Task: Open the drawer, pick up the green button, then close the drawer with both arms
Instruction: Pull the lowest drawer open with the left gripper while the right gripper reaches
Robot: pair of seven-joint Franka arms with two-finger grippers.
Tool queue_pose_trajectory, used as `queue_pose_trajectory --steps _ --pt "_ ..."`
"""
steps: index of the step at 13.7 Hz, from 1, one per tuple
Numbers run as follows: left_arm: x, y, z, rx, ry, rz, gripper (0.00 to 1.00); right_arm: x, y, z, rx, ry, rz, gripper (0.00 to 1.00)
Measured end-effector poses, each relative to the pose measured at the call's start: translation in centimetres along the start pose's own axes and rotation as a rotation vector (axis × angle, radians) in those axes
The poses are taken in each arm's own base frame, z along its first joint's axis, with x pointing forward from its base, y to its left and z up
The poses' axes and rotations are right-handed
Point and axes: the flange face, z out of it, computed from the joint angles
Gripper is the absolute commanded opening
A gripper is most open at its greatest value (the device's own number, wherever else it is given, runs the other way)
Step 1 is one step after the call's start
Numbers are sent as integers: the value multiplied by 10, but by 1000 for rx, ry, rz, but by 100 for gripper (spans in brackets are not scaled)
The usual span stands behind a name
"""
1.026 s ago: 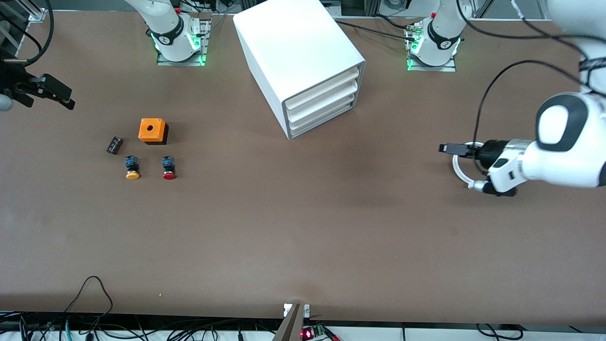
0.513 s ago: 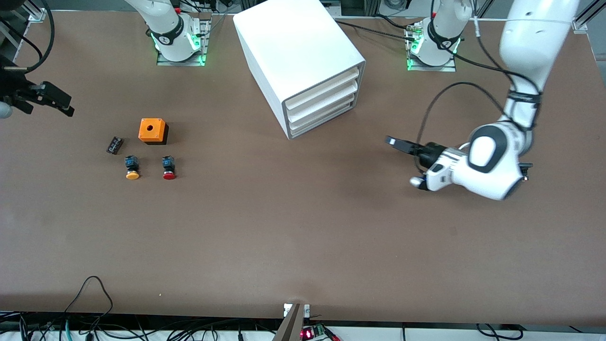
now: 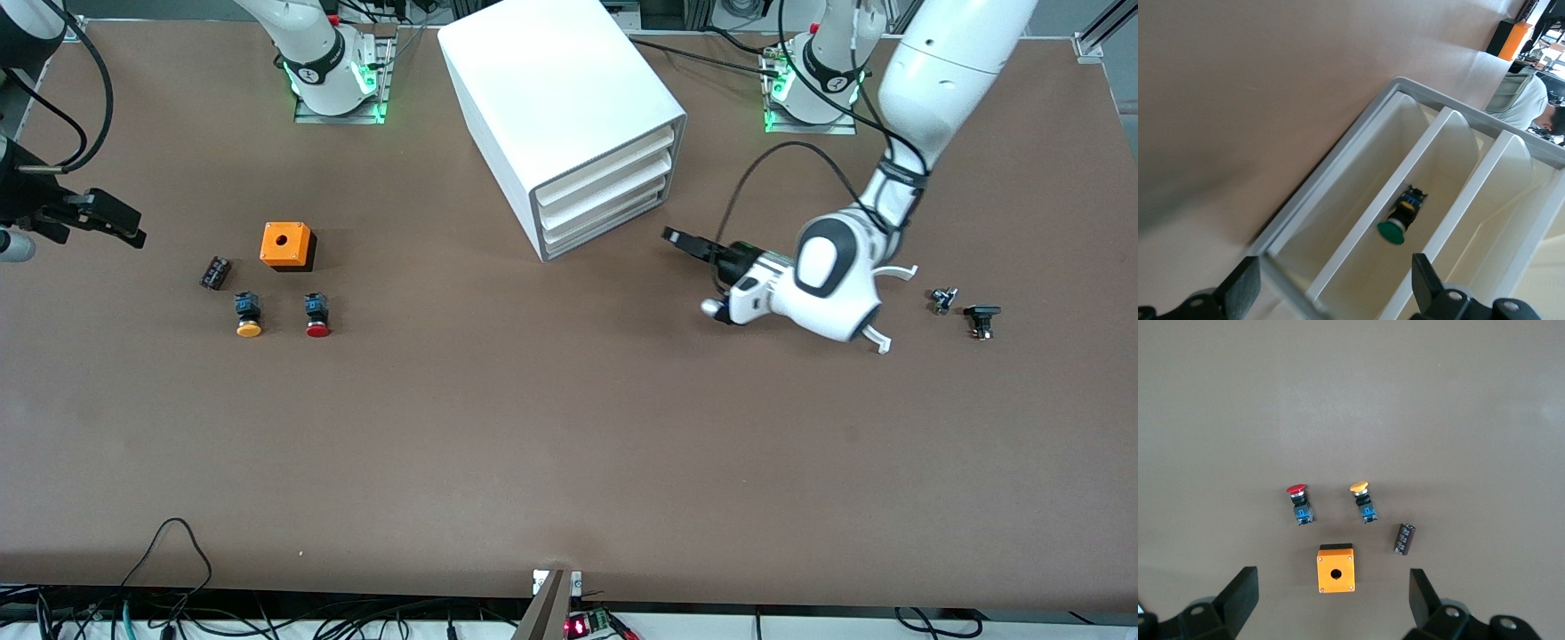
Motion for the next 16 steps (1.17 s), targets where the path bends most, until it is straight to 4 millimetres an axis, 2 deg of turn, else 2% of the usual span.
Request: queue_pose_trajectory --steps 3,7,9,11,12,16 --pt "-2 9 45 20 3 4 100 1 2 -2 0 4 3 100" --pt "-11 13 84 7 -10 -16 98 8 -1 15 -2 -25 0 100" --pt "-15 10 95 -3 -20 -33 76 11 -1 20 -3 -32 -1 100" --pt "-20 5 103 -3 -36 -45 37 12 -1 21 -3 -35 -1 100" --pt "-22 3 106 -3 -42 -50 24 12 -2 22 -3 -40 -2 100" --pt "-27 4 120 -5 -68 -50 0 14 -13 33 -4 -74 -24 100"
